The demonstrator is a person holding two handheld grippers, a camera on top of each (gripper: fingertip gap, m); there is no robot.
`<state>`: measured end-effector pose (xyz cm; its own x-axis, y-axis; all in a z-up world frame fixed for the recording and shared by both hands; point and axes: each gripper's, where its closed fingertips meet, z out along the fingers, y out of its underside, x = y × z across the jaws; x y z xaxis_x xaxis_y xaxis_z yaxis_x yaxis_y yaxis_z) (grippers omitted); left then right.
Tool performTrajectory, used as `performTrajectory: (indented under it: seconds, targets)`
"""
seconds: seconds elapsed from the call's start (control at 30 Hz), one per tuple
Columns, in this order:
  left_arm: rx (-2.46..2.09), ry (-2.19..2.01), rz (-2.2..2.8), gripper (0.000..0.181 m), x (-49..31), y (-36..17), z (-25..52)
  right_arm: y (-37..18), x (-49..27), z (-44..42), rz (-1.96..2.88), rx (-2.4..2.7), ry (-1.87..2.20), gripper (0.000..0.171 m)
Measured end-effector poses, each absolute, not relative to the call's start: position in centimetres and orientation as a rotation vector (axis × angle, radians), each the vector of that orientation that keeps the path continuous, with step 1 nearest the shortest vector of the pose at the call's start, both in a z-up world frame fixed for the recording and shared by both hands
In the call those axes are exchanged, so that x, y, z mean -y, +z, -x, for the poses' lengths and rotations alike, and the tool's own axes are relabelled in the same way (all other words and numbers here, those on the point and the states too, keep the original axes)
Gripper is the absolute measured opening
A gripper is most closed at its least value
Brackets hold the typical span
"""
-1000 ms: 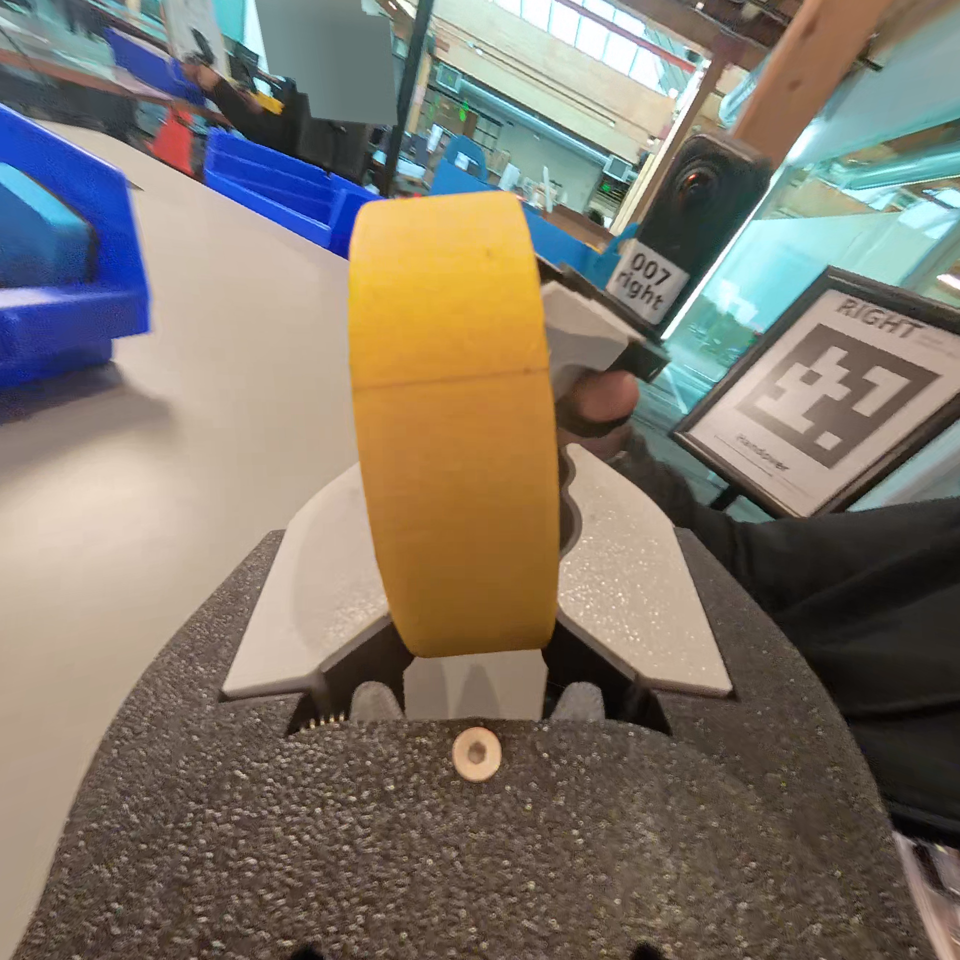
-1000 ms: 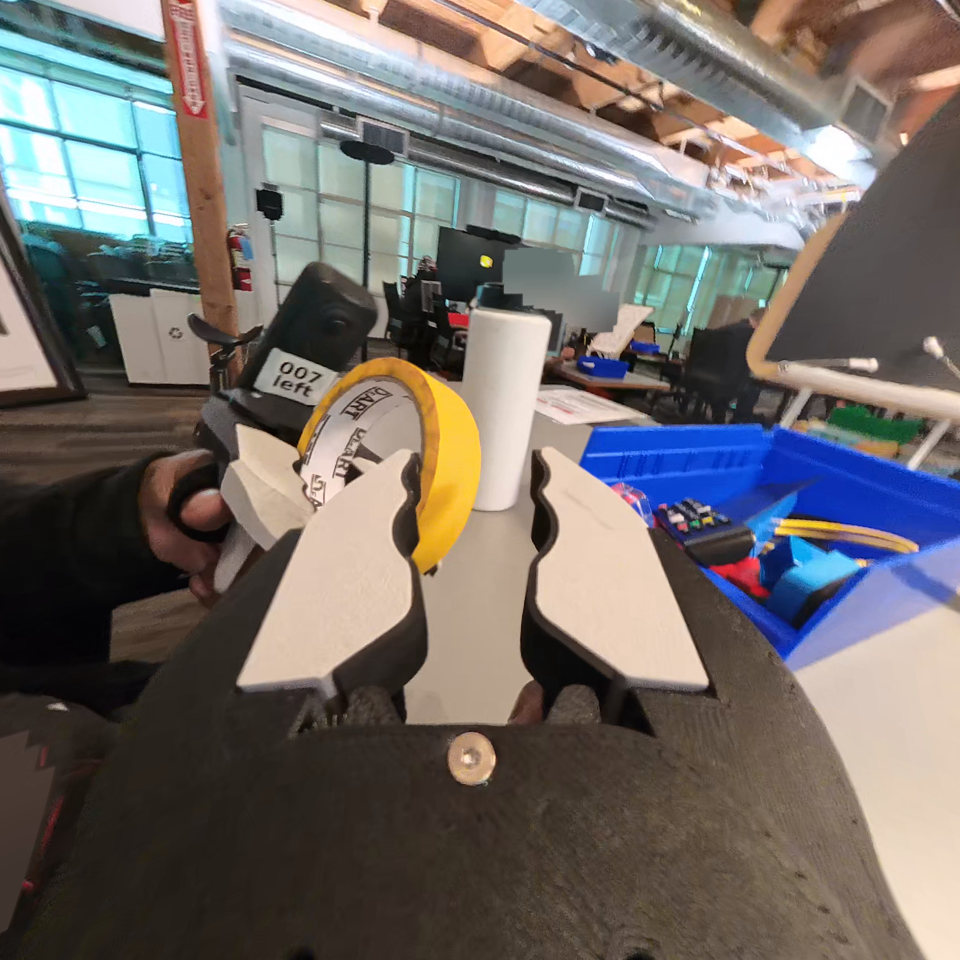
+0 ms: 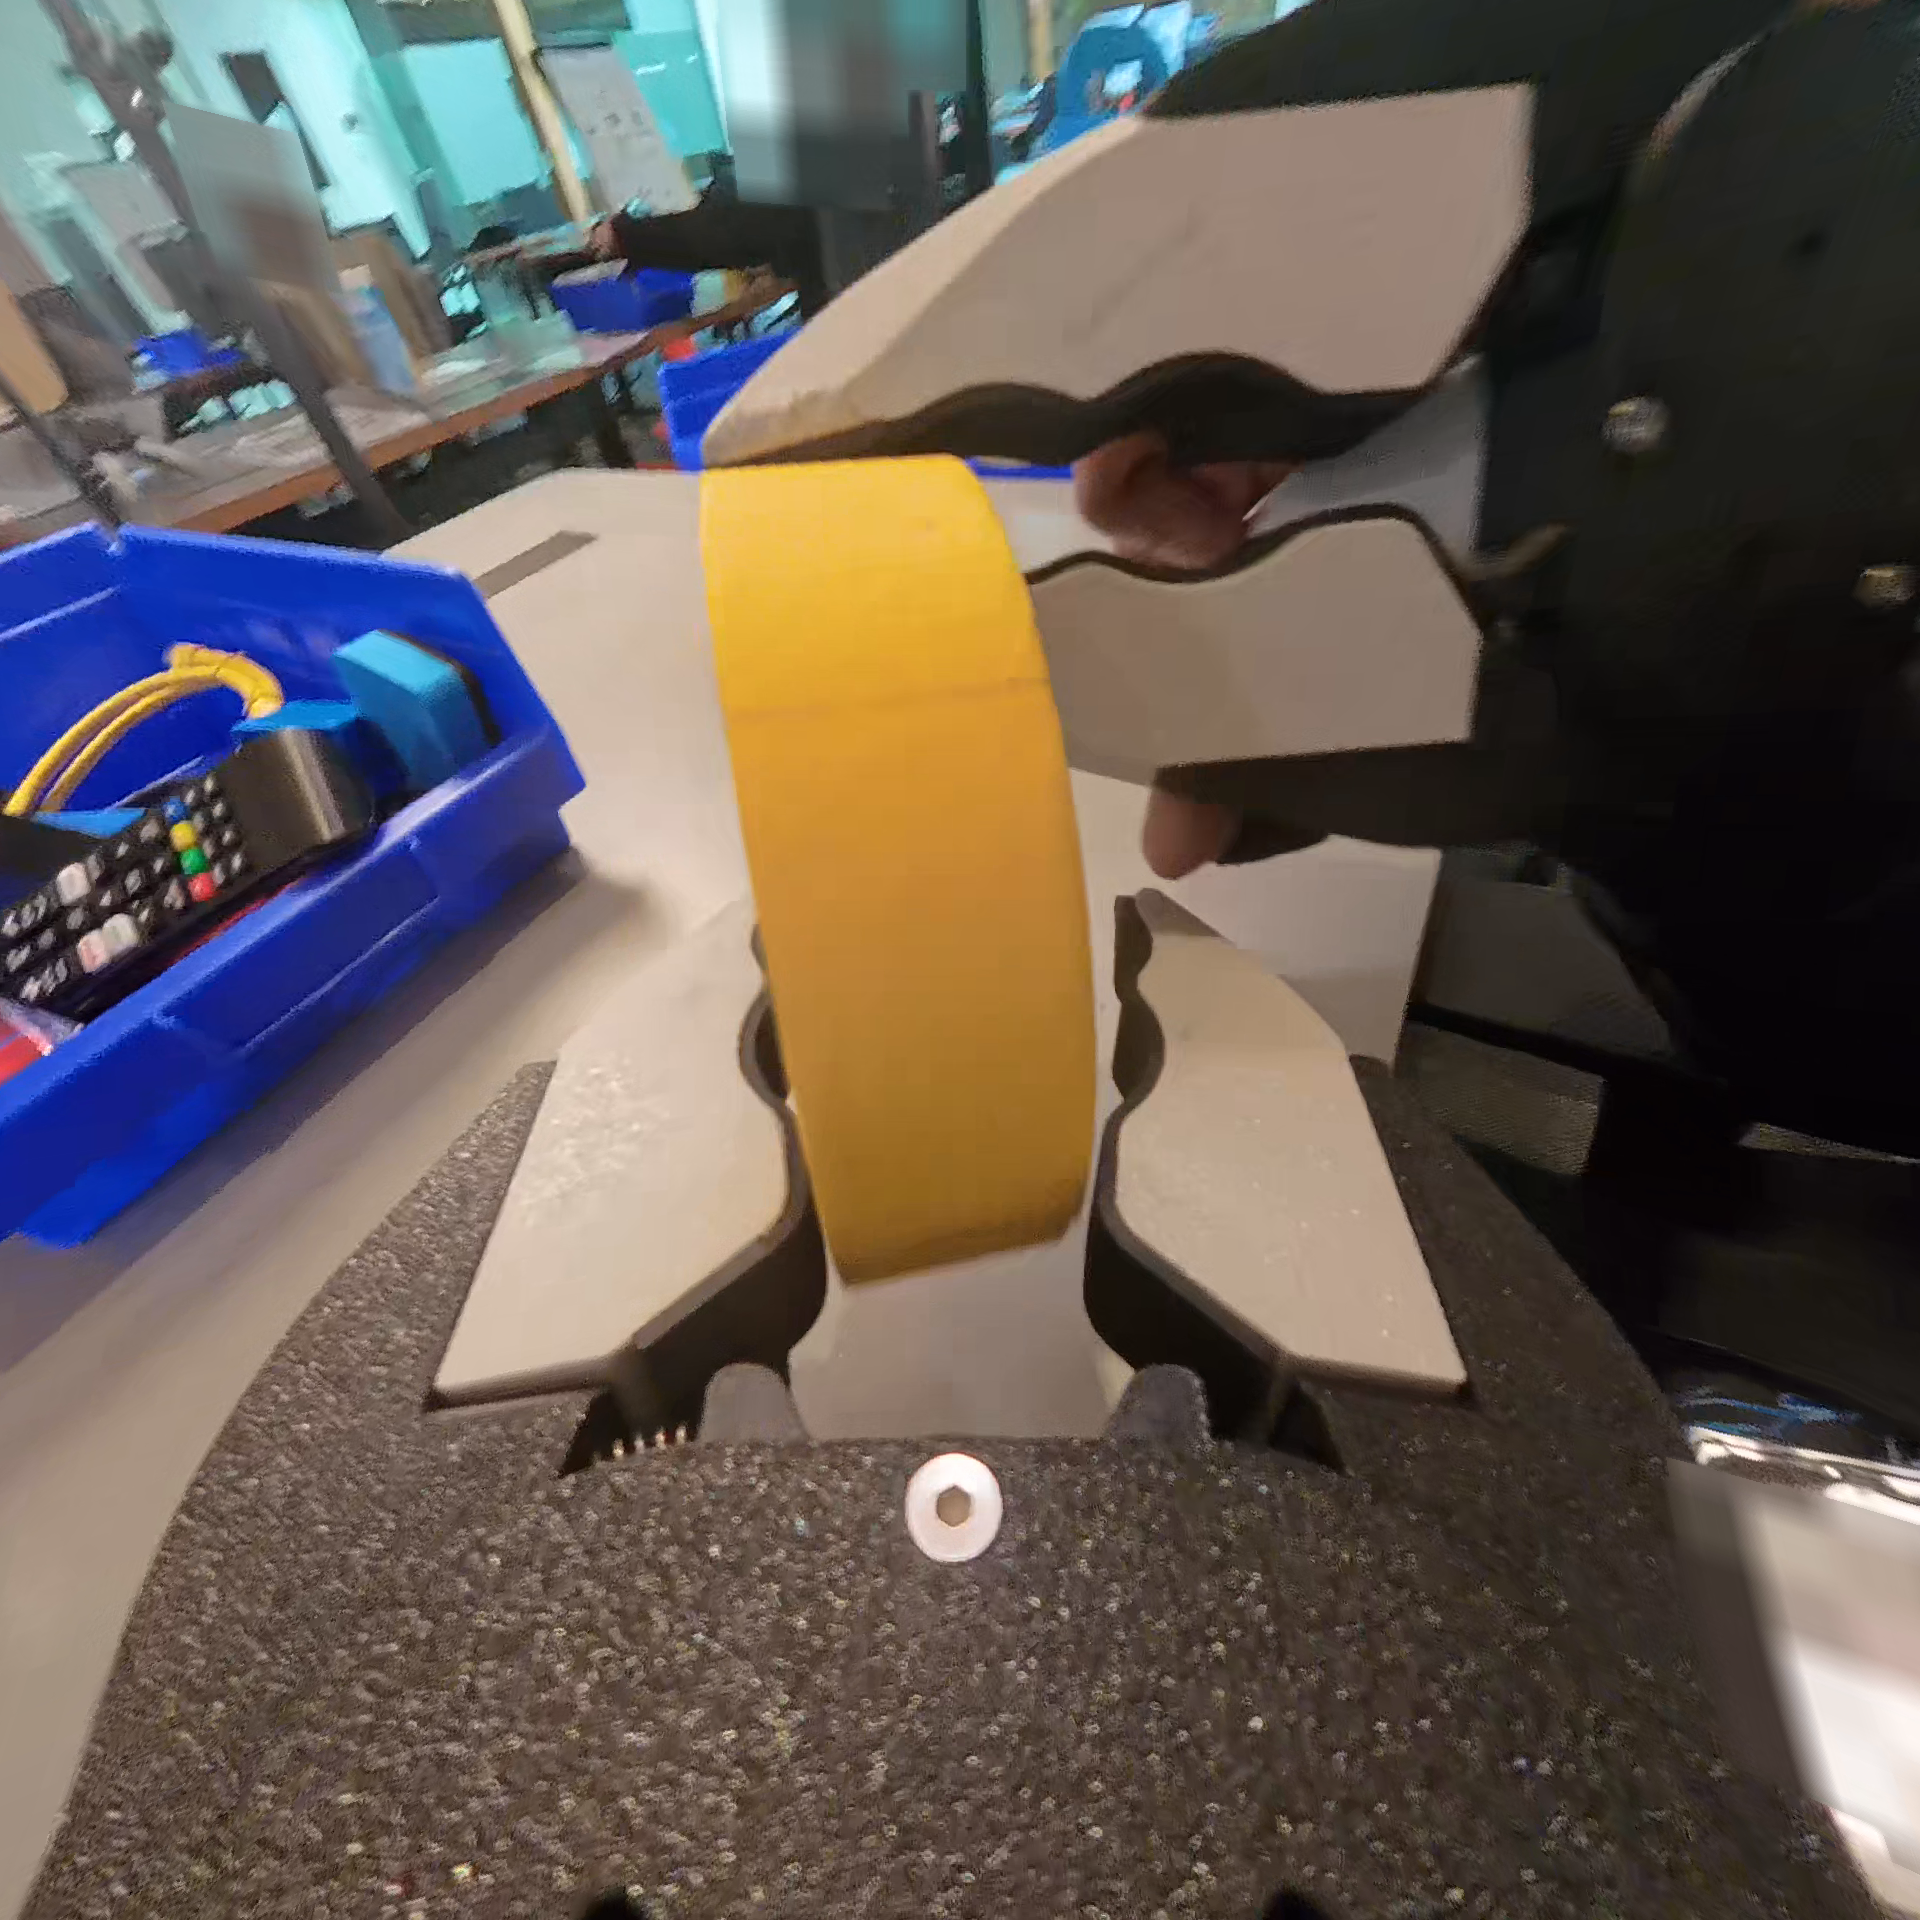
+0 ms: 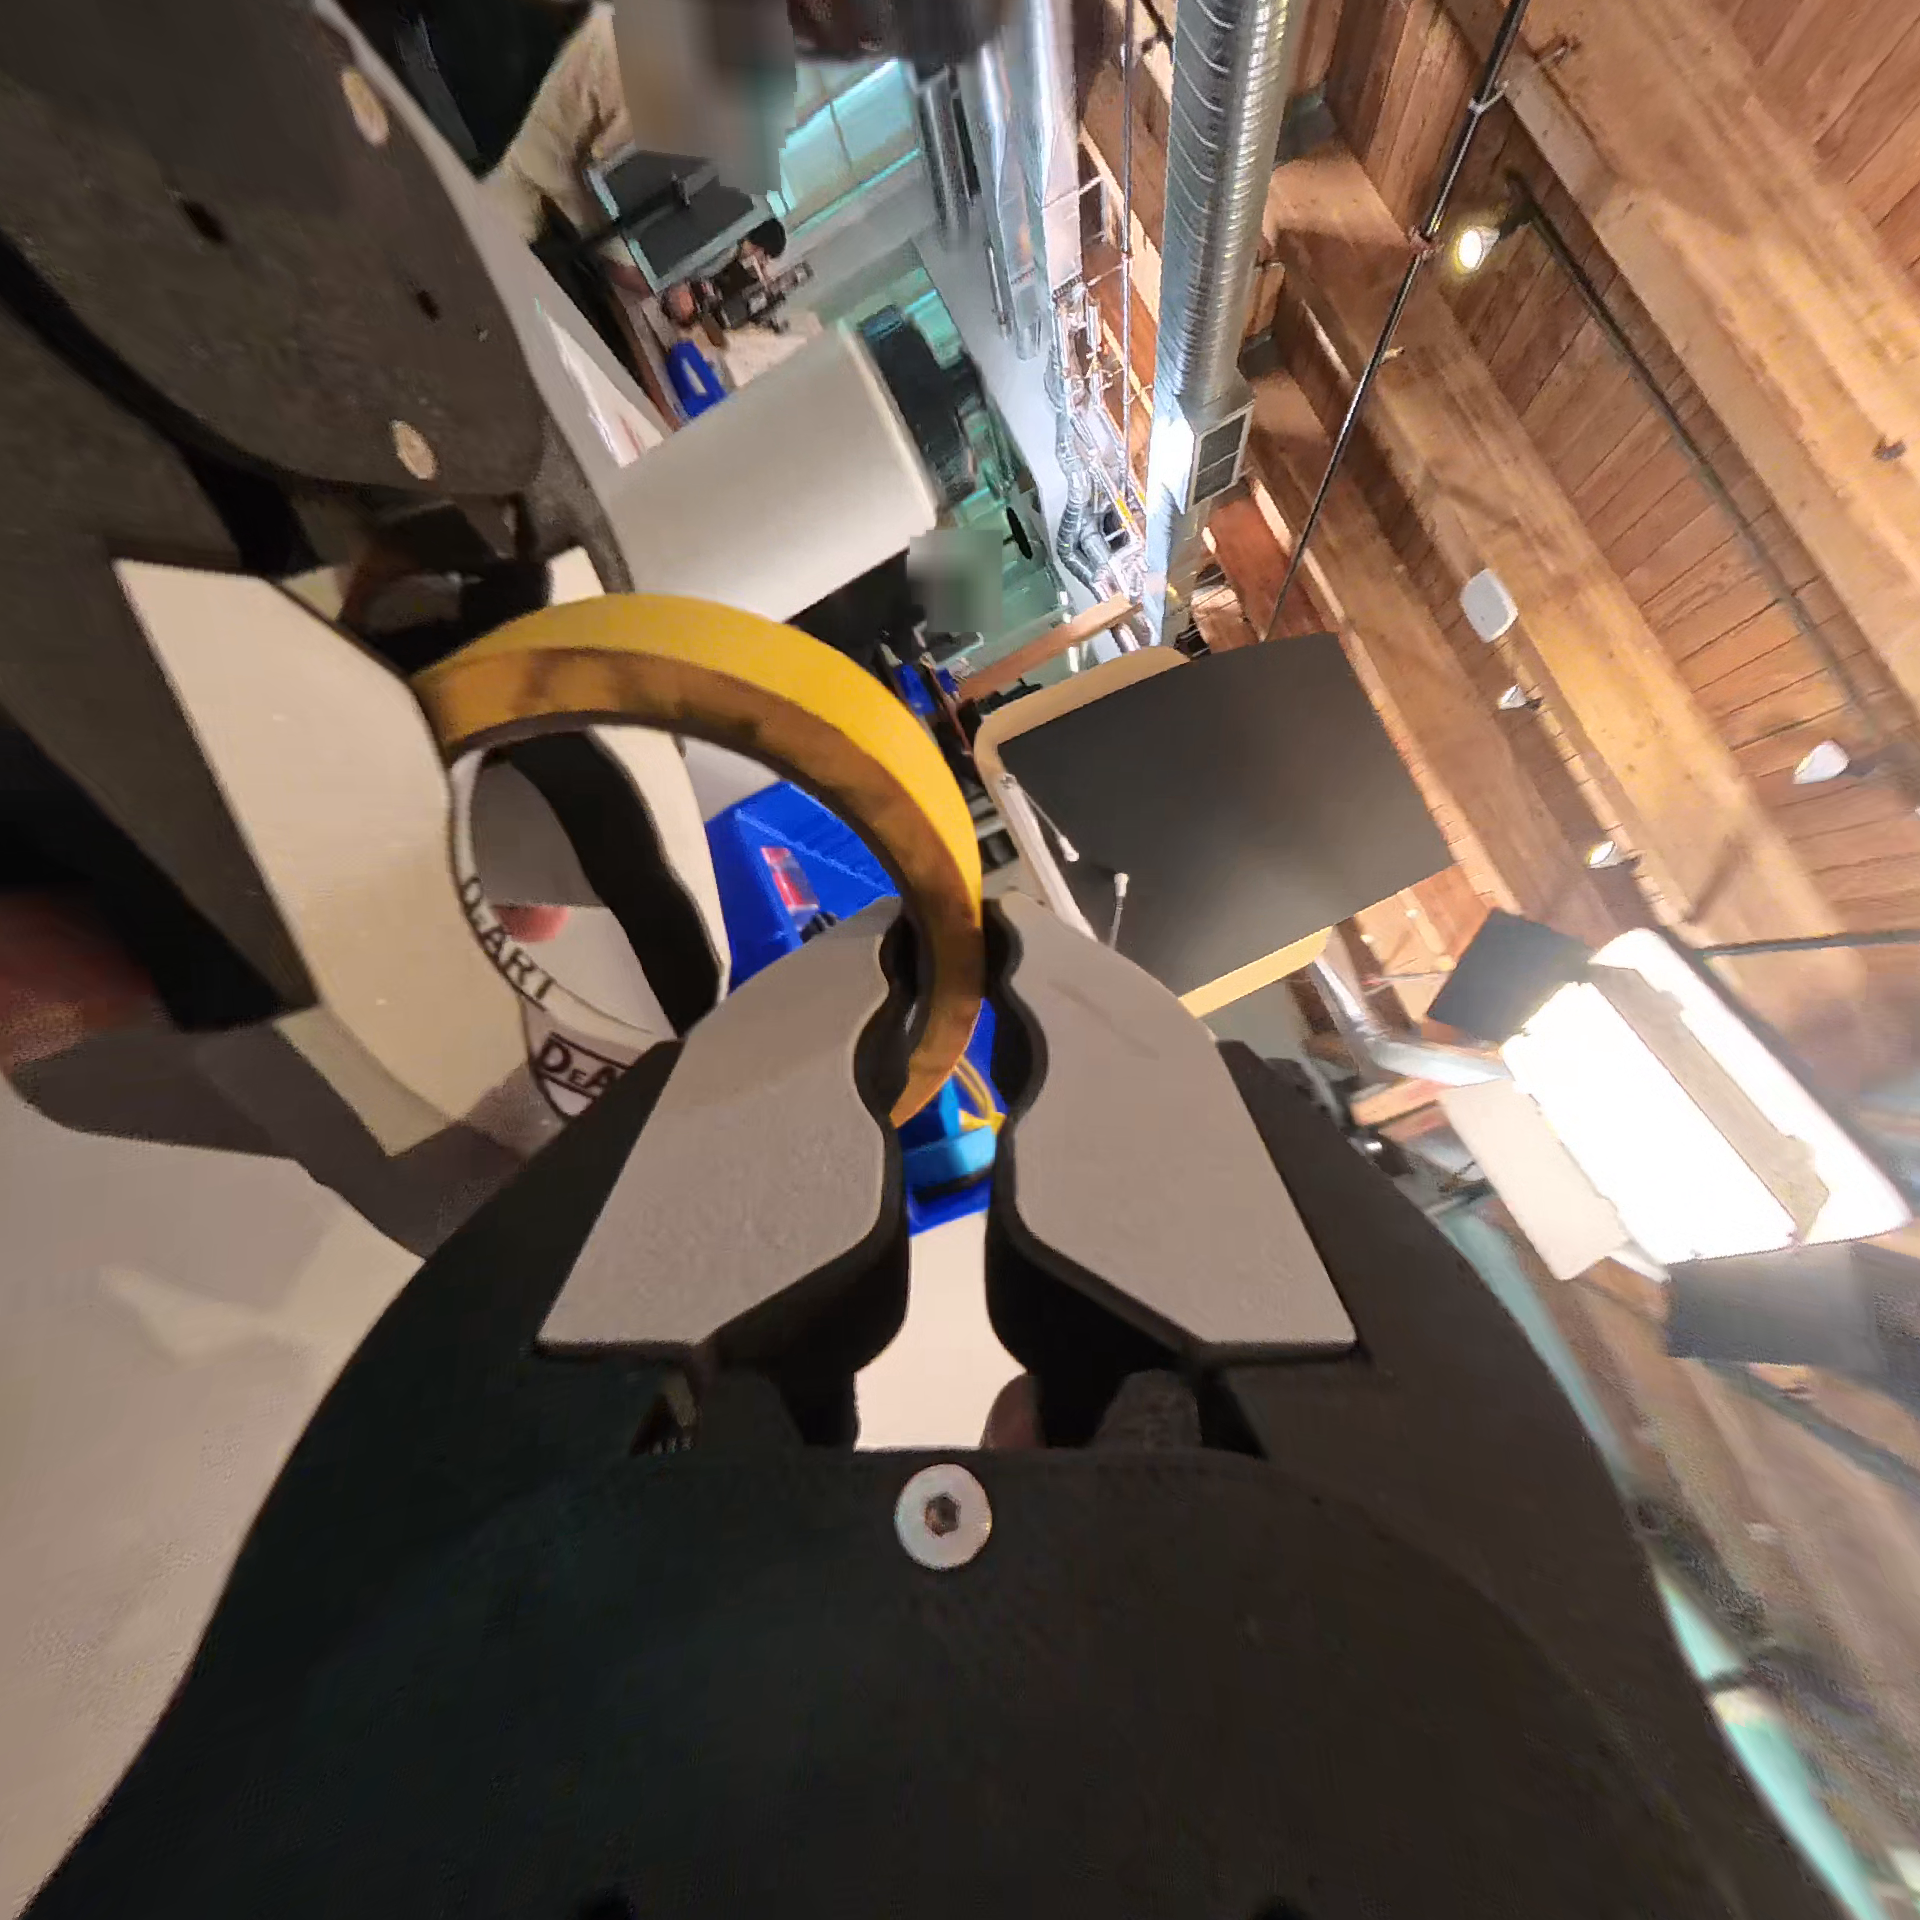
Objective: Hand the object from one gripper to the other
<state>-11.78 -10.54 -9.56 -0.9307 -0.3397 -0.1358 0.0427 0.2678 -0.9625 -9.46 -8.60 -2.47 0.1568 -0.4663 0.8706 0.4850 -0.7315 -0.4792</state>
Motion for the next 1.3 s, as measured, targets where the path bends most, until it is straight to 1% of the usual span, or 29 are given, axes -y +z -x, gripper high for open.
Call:
performTrajectory:
  seconds: [0.07, 0.13, 0.23, 0.3, 0.4, 0.47, 0.5, 0.57, 0.67, 0.77, 0.8, 0.93, 1.1, 1.23, 1.3]
  targets:
    - [-2.191, -1.82, 0.194, 0.068, 10.1, -8.1, 12.4, -2.1, 9.4, 9.0, 1.687, -0.068, -1.601, 0.011]
    - [-2.169, -1.93, 0.114, 0.073, 9.4, -6.8, 13.2, -2.2, 10.1, 8.7, 1.68, -0.142, -1.448, 0.011]
    - [-2.169, -2.086, 0.009, 0.077, 8.3, -5.6, 14.3, -2.6, 10.6, 8.9, 1.651, -0.216, -1.122, 0.011]
    - [-2.201, -2.177, -0.038, 0.077, 7.8, -5.4, 15.0, -3.3, 10.4, 9.3, 1.646, -0.232, -0.883, 0.01]
    - [-2.257, -2.291, -0.148, 0.055, 7.6, -5.5, 16.8, -4.7, 9.8, 10.1, 1.646, -0.237, -0.581, 0.011]
    - [-2.286, -2.322, -0.212, 0.045, 8.0, -5.7, 18.0, -5.5, 9.5, 10.2, 1.641, -0.249, -0.473, 0.011]
    - [-2.31, -2.32, -0.237, 0.044, 8.2, -5.9, 18.5, -5.9, 9.5, 10.0, 1.638, -0.262, -0.443, 0.011]
    - [-2.357, -2.289, -0.254, 0.044, 8.9, -6.5, 19.1, -6.4, 9.4, 9.5, 1.637, -0.301, -0.407, 0.011]
    - [-2.35, -2.204, -0.185, 0.03, 9.8, -7.2, 18.2, -7.2, 9.4, 8.8, 1.65, -0.343, -0.403, 0.011]
    - [-2.3, -2.137, -0.149, 0.016, 10.1, -7.4, 17.2, -7.1, 9.9, 7.9, 1.628, -0.428, -0.415, 0.017]
    - [-2.254, -2.099, -0.152, 0.014, 10.1, -7.3, 16.8, -7.1, 10.3, 7.4, 1.621, -0.469, -0.428, 0.019]
    - [-2.081, -1.788, -0.116, 0.014, 9.6, -7.3, 14.0, -7.2, 12.3, 5.7, 1.63, -0.613, -0.523, 0.032]
    - [-1.877, -1.368, -0.14, 0.013, 8.8, -7.8, 11.0, -4.2, 12.2, 6.8, 1.524, -0.65, -0.52, 0.033]
    - [-1.828, -1.303, -0.118, 0.013, 9.1, -8.4, 10.3, -1.4, 10.9, 8.8, 1.451, -0.607, -0.541, 0.035]
    - [-1.802, -1.291, -0.088, 0.013, 9.0, -8.4, 9.8, -1.0, 10.0, 9.5, 1.463, -0.589, -0.572, 0.036]
